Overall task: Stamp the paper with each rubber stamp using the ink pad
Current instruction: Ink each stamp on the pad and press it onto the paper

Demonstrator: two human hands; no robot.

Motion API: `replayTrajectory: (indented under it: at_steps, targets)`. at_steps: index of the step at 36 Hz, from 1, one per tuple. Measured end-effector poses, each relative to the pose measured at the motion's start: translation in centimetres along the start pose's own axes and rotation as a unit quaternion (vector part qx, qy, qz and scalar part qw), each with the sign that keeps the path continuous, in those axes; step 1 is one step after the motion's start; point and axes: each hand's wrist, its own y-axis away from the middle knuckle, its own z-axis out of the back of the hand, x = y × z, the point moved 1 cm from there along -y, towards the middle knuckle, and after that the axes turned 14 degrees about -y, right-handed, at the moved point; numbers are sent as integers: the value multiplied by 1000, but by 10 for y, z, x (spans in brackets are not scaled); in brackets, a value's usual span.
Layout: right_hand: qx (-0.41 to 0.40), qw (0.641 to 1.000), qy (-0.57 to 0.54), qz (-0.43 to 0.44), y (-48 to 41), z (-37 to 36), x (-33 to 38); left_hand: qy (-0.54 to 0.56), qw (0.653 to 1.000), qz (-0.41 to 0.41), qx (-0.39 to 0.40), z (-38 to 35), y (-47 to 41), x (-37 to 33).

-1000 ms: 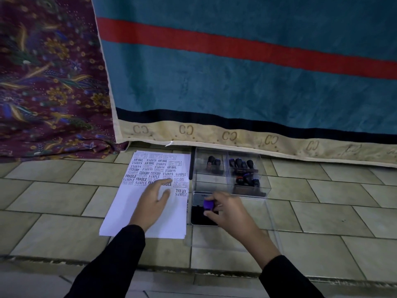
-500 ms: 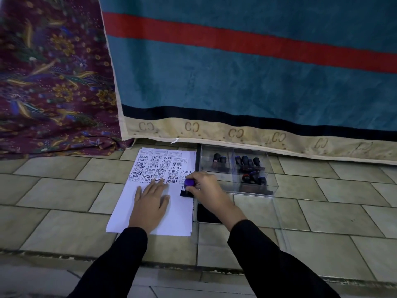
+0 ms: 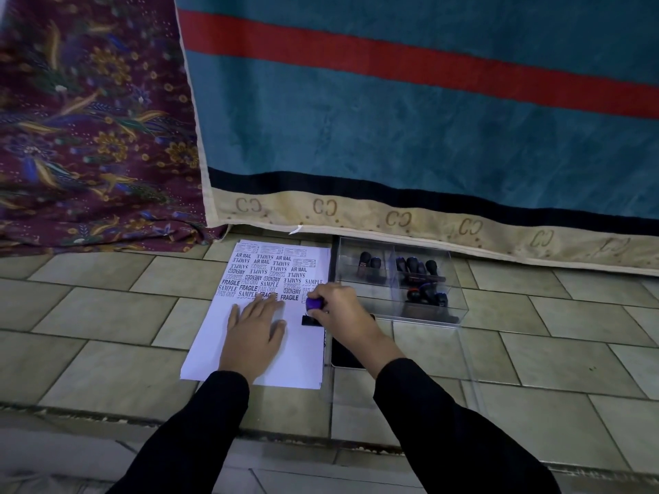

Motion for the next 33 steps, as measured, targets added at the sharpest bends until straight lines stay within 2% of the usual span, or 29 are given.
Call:
replayTrajectory:
  at_steps: [8, 12, 17, 23, 29, 31, 33]
  targets:
    - [6, 999, 17, -26, -9, 2, 4, -29, 999, 17, 8, 14, -12, -13]
    - [20, 999, 30, -23, -7, 1, 4, -33, 998, 38, -26, 13, -15, -17]
    - [0, 1000, 18, -12, -2, 1, 3, -28, 996, 64, -60, 6, -17, -19]
    - [12, 1000, 6, -1, -2, 6, 2, -31, 994, 67, -85, 0, -15, -19]
    - [-173, 977, -116, 31, -10, 52, 7, -17, 994, 69, -89, 0, -14, -18]
    - [-204, 972, -112, 37, -16, 69, -1, -16, 993, 70, -90, 0, -14, -18]
    - [-208, 974, -93, 3, -22, 80, -14, -15, 993, 69, -90, -1, -14, -18]
